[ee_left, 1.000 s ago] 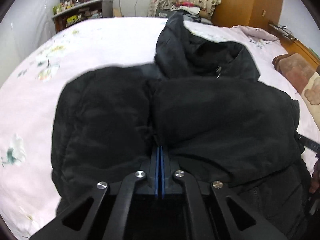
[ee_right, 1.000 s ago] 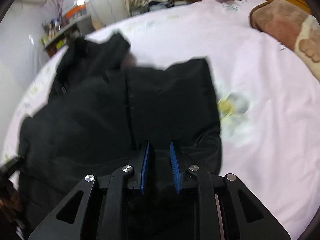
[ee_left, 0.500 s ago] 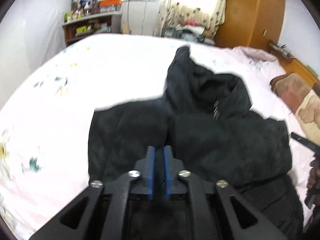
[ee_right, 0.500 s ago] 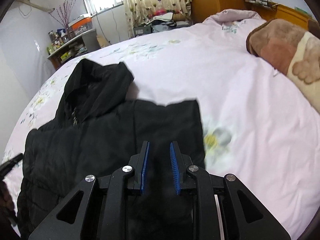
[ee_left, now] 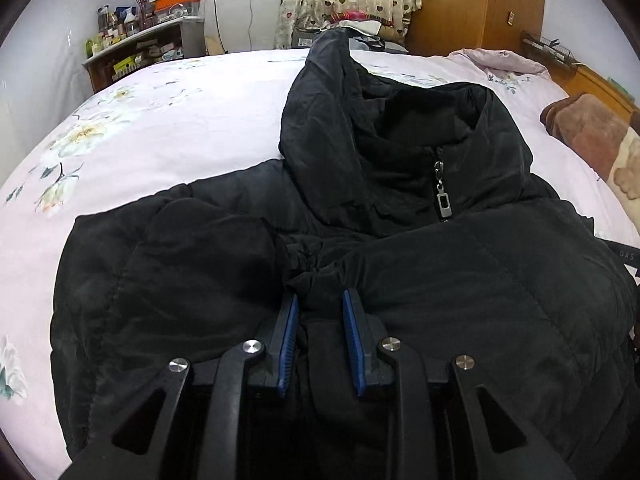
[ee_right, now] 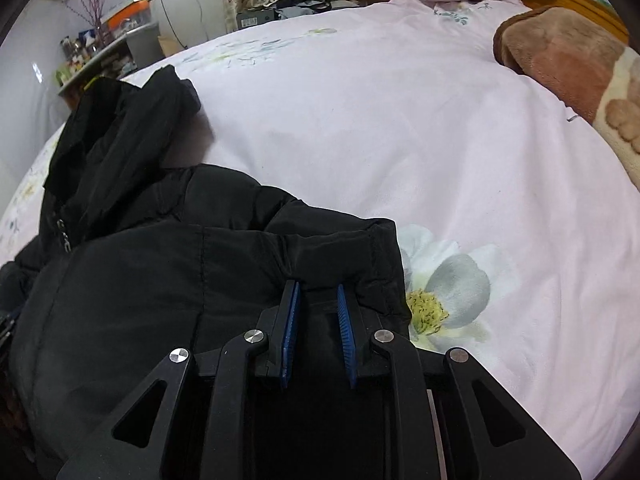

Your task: Fold large clothes

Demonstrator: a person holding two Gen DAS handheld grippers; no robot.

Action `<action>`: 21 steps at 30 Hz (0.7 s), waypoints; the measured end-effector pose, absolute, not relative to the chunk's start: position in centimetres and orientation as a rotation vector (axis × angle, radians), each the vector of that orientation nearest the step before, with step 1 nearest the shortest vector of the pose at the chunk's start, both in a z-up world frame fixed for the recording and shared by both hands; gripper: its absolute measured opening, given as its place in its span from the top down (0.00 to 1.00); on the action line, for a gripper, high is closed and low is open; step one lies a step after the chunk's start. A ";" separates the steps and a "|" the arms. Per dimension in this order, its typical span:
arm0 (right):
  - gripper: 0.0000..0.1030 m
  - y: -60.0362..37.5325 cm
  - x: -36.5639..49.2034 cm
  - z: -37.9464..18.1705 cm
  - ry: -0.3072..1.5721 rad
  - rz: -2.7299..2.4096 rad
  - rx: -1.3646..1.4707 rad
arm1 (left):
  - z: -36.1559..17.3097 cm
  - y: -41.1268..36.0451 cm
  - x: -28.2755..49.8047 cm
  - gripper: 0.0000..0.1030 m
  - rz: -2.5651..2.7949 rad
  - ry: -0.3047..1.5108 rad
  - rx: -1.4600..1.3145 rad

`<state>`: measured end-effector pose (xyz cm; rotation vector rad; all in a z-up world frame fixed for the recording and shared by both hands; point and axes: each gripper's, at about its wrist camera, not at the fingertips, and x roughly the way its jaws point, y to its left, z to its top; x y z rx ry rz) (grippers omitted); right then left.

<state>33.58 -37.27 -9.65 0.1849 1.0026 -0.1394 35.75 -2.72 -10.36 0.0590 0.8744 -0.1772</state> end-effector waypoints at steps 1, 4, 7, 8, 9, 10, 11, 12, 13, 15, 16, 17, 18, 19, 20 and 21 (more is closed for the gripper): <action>0.82 -37.2 33.6 -9.4 1.007 -0.147 0.181 | -10.1 -2.8 35.9 0.74 -0.176 0.878 0.066; 0.80 -36.5 32.5 -6.3 0.976 -0.165 0.154 | -7.7 -2.6 34.8 0.75 -0.175 0.872 0.077; 0.80 -35.8 29.6 -3.2 0.893 -0.097 0.190 | -4.4 -1.8 32.5 0.75 -0.209 0.809 0.036; 0.80 -35.2 28.5 -2.5 0.875 -0.078 0.191 | -3.5 -1.6 31.3 0.75 -0.223 0.782 0.027; 0.80 -34.6 27.8 -2.1 0.868 -0.054 0.193 | -3.1 -1.4 30.4 0.75 -0.236 0.764 0.020; 0.80 -33.7 26.6 -1.9 0.860 -0.023 0.193 | -3.2 -1.2 29.5 0.75 -0.247 0.761 0.013; 0.80 -32.8 25.9 -2.0 0.859 -0.006 0.190 | -3.6 -1.1 29.0 0.75 -0.245 0.772 0.014; 0.80 -32.1 25.5 -2.4 0.867 0.008 0.188 | -4.5 -1.2 28.9 0.75 -0.236 0.795 0.023; 0.80 -31.3 25.3 -3.1 0.890 0.028 0.185 | -5.8 -1.2 29.0 0.75 -0.218 0.835 0.033; 0.80 -30.2 25.8 -4.9 0.941 0.034 0.169 | -8.0 -1.0 29.6 0.75 -0.195 0.900 0.026; 0.80 -30.0 26.2 -5.9 0.971 0.032 0.155 | -8.7 -0.9 29.4 0.75 -0.195 0.897 0.027; 0.80 -29.7 26.4 -6.5 0.986 0.036 0.144 | -8.9 -0.9 29.5 0.75 -0.194 0.896 0.026; 0.80 -29.7 26.6 -6.9 0.985 0.035 0.143 | -8.9 -0.9 29.6 0.75 -0.192 0.896 0.025; 0.80 -29.9 26.9 -7.1 0.988 0.033 0.145 | -8.8 -1.1 29.6 0.75 -0.190 0.895 0.033; 0.80 -30.0 27.1 -7.2 0.992 0.032 0.144 | -8.8 -1.3 29.6 0.75 -0.188 0.895 0.042; 0.80 -30.2 27.2 -7.3 0.996 0.031 0.143 | -8.8 -1.4 29.6 0.75 -0.186 0.897 0.046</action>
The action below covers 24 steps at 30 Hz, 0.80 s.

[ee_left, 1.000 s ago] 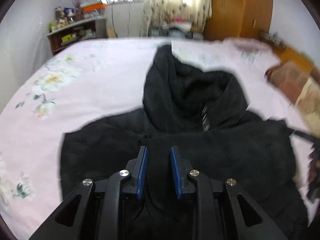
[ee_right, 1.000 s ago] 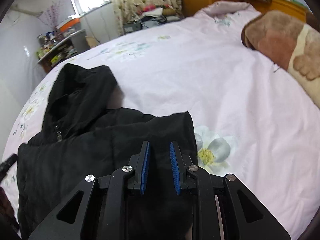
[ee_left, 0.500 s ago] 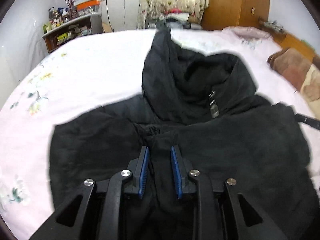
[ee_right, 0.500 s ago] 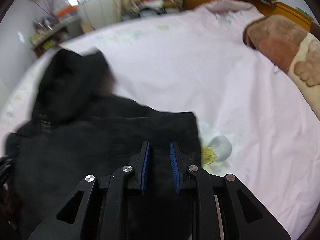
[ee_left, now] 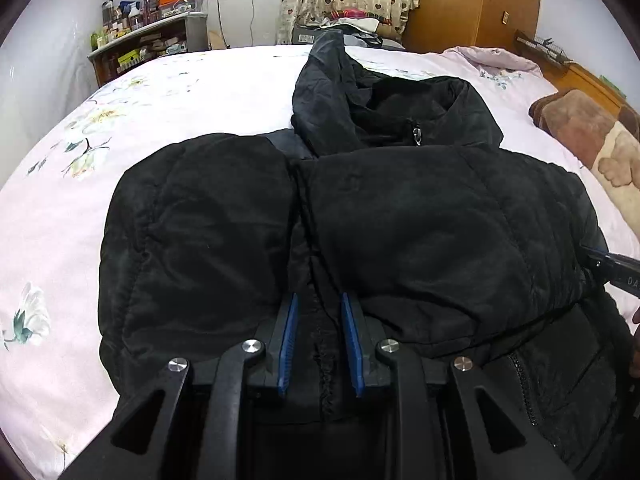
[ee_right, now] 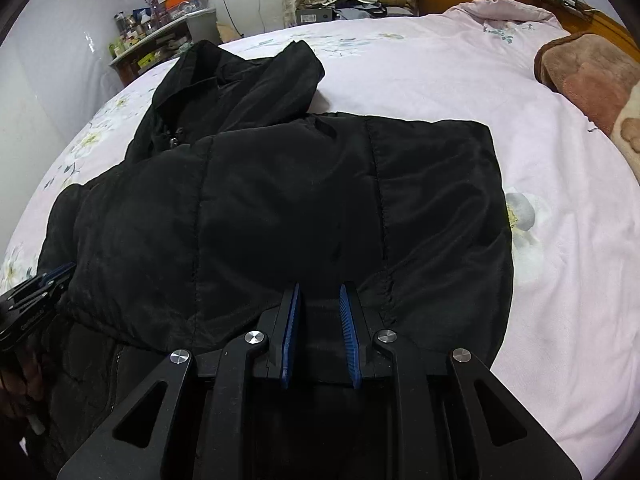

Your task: Fold large clothes

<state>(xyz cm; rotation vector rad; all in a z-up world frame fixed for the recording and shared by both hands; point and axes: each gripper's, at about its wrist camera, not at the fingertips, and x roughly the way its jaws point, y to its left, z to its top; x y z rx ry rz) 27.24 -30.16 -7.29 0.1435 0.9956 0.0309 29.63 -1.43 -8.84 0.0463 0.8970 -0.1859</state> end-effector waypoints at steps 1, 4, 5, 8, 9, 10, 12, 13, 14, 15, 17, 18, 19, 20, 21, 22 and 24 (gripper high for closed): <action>0.80 -30.1 27.3 -7.3 1.001 0.027 0.142 | -8.7 -1.4 29.7 0.75 -0.184 0.902 0.049; 0.79 -30.0 26.3 -5.9 1.007 -0.001 0.140 | -7.3 -1.1 28.8 0.75 -0.179 0.920 0.035; 0.79 -29.9 25.8 -5.4 0.999 0.000 0.146 | -6.5 -0.8 28.2 0.75 -0.182 0.917 0.022; 0.69 -29.6 23.4 -3.0 0.963 0.000 0.168 | -4.0 0.2 25.7 0.75 -0.184 0.886 -0.004; 0.67 -29.5 22.1 -2.0 0.946 0.003 0.178 | -3.1 0.5 24.5 0.75 -0.186 0.877 -0.013; 0.67 -29.3 21.1 -1.5 0.938 0.006 0.183 | -2.4 0.7 23.6 0.75 -0.188 0.869 -0.022; 0.67 -28.7 18.4 0.1 0.916 0.011 0.192 | -0.7 1.3 21.1 0.71 -0.192 0.847 -0.034; 0.66 -28.5 17.2 0.7 0.905 0.016 0.195 | -0.2 1.4 20.0 0.69 -0.189 0.839 -0.032; 0.66 -28.2 15.8 1.4 0.894 0.020 0.196 | 0.5 1.7 18.7 0.67 -0.188 0.829 -0.034; 0.66 -27.9 14.6 1.9 0.886 0.020 0.195 | 1.0 1.9 17.5 0.66 -0.190 0.823 -0.040; 0.66 -27.2 12.5 2.9 0.872 0.027 0.199 | 1.8 2.3 15.1 0.66 -0.194 0.819 -0.048; 0.66 -26.9 11.9 3.1 0.870 0.031 0.199 | 2.2 2.5 13.8 0.66 -0.196 0.818 -0.047; 0.66 -26.5 10.7 3.6 0.869 0.034 0.198 | 2.5 2.6 13.0 0.66 -0.198 0.816 -0.047; 0.66 -26.3 9.9 3.8 0.867 0.038 0.198 | 2.8 2.7 11.9 0.66 -0.200 0.814 -0.044; 0.66 -26.0 8.5 4.3 0.862 0.045 0.201 | 3.1 2.8 11.0 0.64 -0.201 0.814 -0.039; 0.66 -25.7 7.6 4.6 0.859 0.050 0.199 | 3.3 2.9 10.2 0.63 -0.203 0.815 -0.034; 0.66 -25.0 6.0 5.3 0.850 0.062 0.197 | 3.8 3.0 8.4 0.61 -0.215 0.813 -0.032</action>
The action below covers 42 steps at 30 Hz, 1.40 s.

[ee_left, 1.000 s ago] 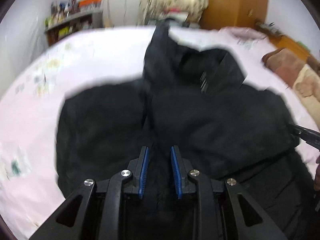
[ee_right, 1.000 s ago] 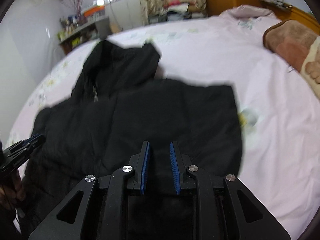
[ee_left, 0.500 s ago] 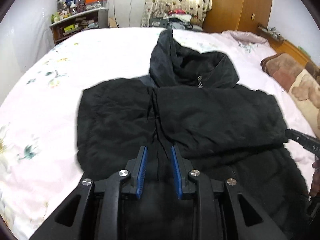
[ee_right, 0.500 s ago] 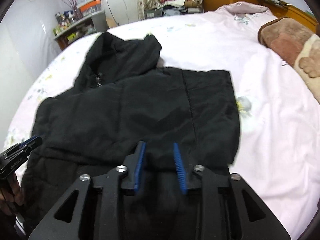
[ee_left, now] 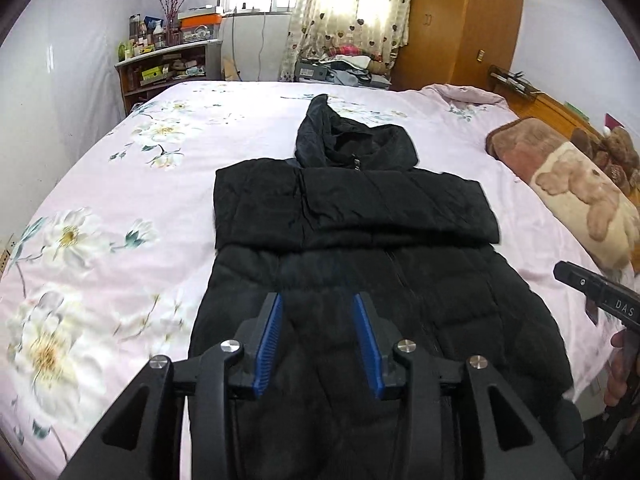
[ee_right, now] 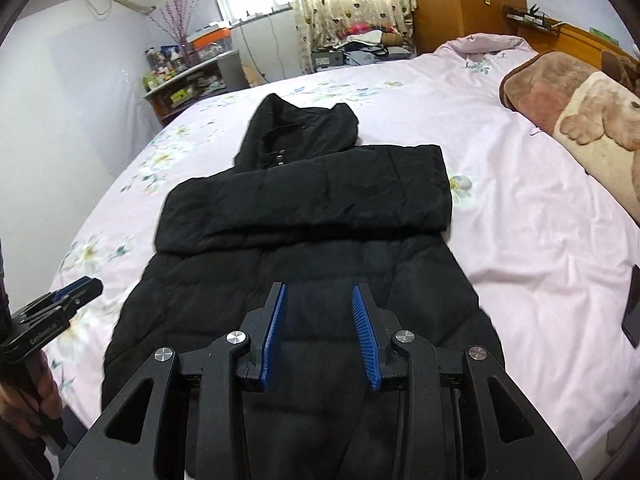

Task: Fold large clothes
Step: 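Move both tools to the jacket hem and grasp it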

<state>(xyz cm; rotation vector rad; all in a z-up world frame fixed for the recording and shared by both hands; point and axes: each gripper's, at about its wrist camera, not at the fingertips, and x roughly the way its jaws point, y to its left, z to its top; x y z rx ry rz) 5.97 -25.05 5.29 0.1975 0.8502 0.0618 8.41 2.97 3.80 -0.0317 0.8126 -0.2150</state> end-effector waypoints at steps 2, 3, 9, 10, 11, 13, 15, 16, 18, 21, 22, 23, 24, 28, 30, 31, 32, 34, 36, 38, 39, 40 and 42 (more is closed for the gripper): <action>0.65 -24.6 4.6 5.8 0.844 0.075 0.201 | 4.2 3.1 7.0 0.60 -0.223 0.810 -0.041; 0.65 -24.3 4.1 5.9 0.846 0.081 0.203 | 4.5 3.3 6.4 0.58 -0.227 0.808 -0.048; 0.63 -23.4 2.4 6.8 0.842 0.109 0.206 | 5.7 3.6 4.9 0.55 -0.236 0.792 -0.063; 0.63 -23.4 2.3 6.9 0.838 0.110 0.208 | 5.8 3.5 4.9 0.55 -0.235 0.790 -0.060; 0.63 -23.5 2.3 7.0 0.835 0.109 0.209 | 6.0 3.5 5.0 0.54 -0.236 0.785 -0.058; 0.63 -23.5 2.4 7.3 0.829 0.109 0.211 | 6.2 3.5 5.1 0.54 -0.240 0.780 -0.062; 0.63 -23.6 2.5 7.4 0.824 0.110 0.210 | 6.3 3.4 5.3 0.54 -0.243 0.779 -0.061; 0.63 -23.6 2.8 7.4 0.825 0.110 0.210 | 6.4 3.3 5.6 0.54 -0.244 0.778 -0.058; 0.63 -23.7 3.0 7.5 0.826 0.114 0.216 | 6.4 3.3 6.2 0.53 -0.249 0.779 -0.062; 0.63 -24.0 4.2 7.6 0.827 0.114 0.213 | 6.4 3.3 7.7 0.53 -0.259 0.785 -0.072; 0.63 -24.1 4.7 7.6 0.828 0.113 0.215 | 6.4 3.2 8.3 0.53 -0.260 0.786 -0.075; 0.63 -24.3 5.2 7.6 0.830 0.112 0.218 | 6.4 3.1 9.1 0.53 -0.257 0.786 -0.072; 0.63 -24.5 6.0 7.5 0.831 0.111 0.222 | 6.4 3.1 10.0 0.53 -0.257 0.784 -0.068; 0.62 -25.4 9.4 7.2 0.837 0.114 0.228 | 6.7 2.9 14.0 0.53 -0.259 0.784 -0.059; 0.62 -25.9 11.9 7.1 0.841 0.106 0.215 | 6.8 2.9 16.2 0.52 -0.251 0.782 -0.054; 0.62 -26.1 12.9 7.0 0.843 0.105 0.209 | 6.8 2.8 17.4 0.52 -0.253 0.780 -0.053; 0.62 -26.3 14.0 6.9 0.846 0.103 0.204 | 6.8 2.8 18.8 0.49 -0.254 0.776 -0.056; 0.62 -26.9 16.9 6.8 0.850 0.102 0.199 | 6.7 2.7 21.3 0.47 -0.244 0.776 -0.056; 0.62 -27.4 19.5 6.7 0.854 0.098 0.194 | 6.5 2.5 24.0 0.47 -0.243 0.777 -0.059; 0.62 -27.7 21.7 6.5 0.851 0.098 0.189 | 6.2 2.3 26.9 0.47 -0.246 0.787 -0.062; 0.62 -27.9 23.2 6.4 0.850 0.099 0.189 | 5.9 2.0 28.3 0.47 -0.248 0.793 -0.059; 0.62 -28.1 24.9 6.2 0.856 0.092 0.186 | 5.7 1.8 29.5 0.47 -0.247 0.796 -0.050; 0.62 -28.2 27.6 5.8 0.860 0.097 0.184 | 5.2 1.2 32.1 0.47 -0.248 0.801 -0.031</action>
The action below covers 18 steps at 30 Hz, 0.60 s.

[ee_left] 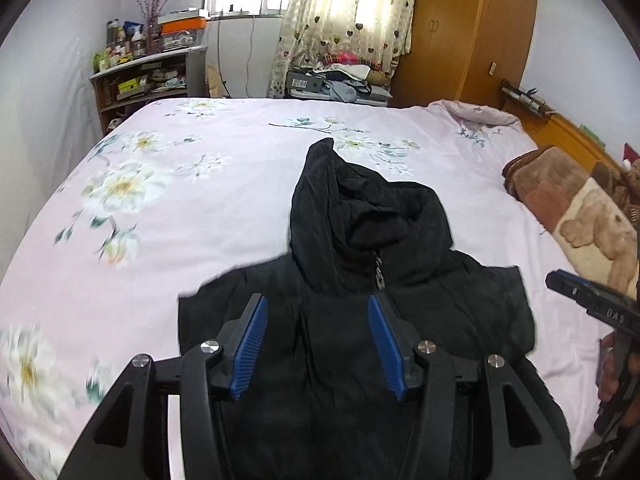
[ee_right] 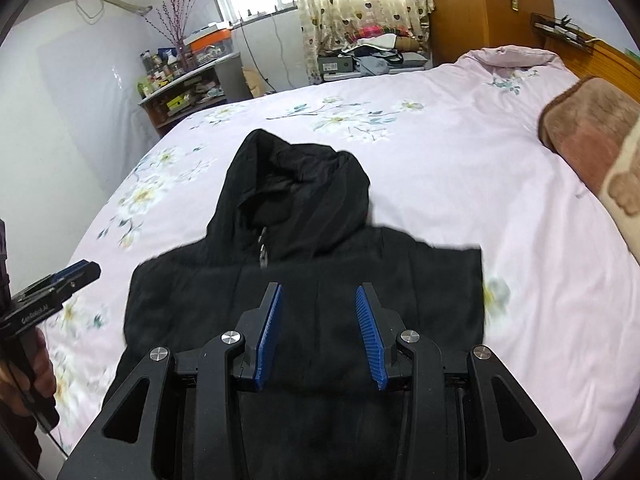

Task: Fold large clothes
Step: 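Move both tools to the jacket hem and grasp it, then lift the hem with both tools and fold it toward the hood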

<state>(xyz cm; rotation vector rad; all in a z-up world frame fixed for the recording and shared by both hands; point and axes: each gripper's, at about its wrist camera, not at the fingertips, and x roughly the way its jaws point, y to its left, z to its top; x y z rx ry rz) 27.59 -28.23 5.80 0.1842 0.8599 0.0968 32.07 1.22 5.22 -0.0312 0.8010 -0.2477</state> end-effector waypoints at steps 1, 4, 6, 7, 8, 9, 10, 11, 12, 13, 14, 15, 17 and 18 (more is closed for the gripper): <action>0.62 -28.3 28.8 5.6 0.863 0.098 0.181 | 4.9 0.9 33.4 0.47 -0.251 0.806 -0.026; 0.62 -28.6 32.3 4.5 0.879 0.118 0.196 | 4.1 -0.2 37.0 0.46 -0.256 0.815 0.000; 0.62 -29.1 34.9 3.6 0.891 0.119 0.214 | 3.4 -0.9 39.1 0.43 -0.258 0.820 0.012; 0.62 -29.4 36.2 3.1 0.897 0.113 0.220 | 3.0 -1.2 40.2 0.42 -0.257 0.826 0.014; 0.61 -29.7 37.4 2.5 0.903 0.111 0.231 | 2.4 -1.6 41.5 0.42 -0.260 0.836 0.015; 0.61 -30.0 38.4 2.0 0.910 0.110 0.240 | 1.7 -1.9 42.7 0.42 -0.262 0.847 0.018; 0.59 -30.3 39.7 1.3 0.919 0.105 0.244 | 1.2 -2.1 43.7 0.42 -0.257 0.856 0.020; 0.58 -30.5 40.6 0.9 0.925 0.099 0.244 | 0.5 -2.4 44.8 0.42 -0.250 0.864 0.017; 0.58 -30.8 41.8 0.2 0.928 0.093 0.252 | -0.2 -2.5 45.8 0.42 -0.251 0.873 0.012; 0.58 -31.3 42.9 -0.5 0.934 0.093 0.271 | -1.1 -2.9 46.9 0.42 -0.244 0.888 0.017; 0.58 -31.6 43.7 -1.0 0.941 0.093 0.287 | -1.8 -3.2 47.8 0.42 -0.234 0.897 0.022; 0.58 -31.9 44.7 -1.7 0.951 0.086 0.300 | -2.6 -3.4 48.7 0.42 -0.234 0.905 0.020; 0.58 -32.2 46.3 -2.7 0.963 0.075 0.304 | -3.8 -3.9 50.1 0.42 -0.232 0.919 0.014; 0.58 -32.4 47.2 -3.1 0.966 0.073 0.310 | -4.3 -4.1 50.7 0.43 -0.228 0.923 0.004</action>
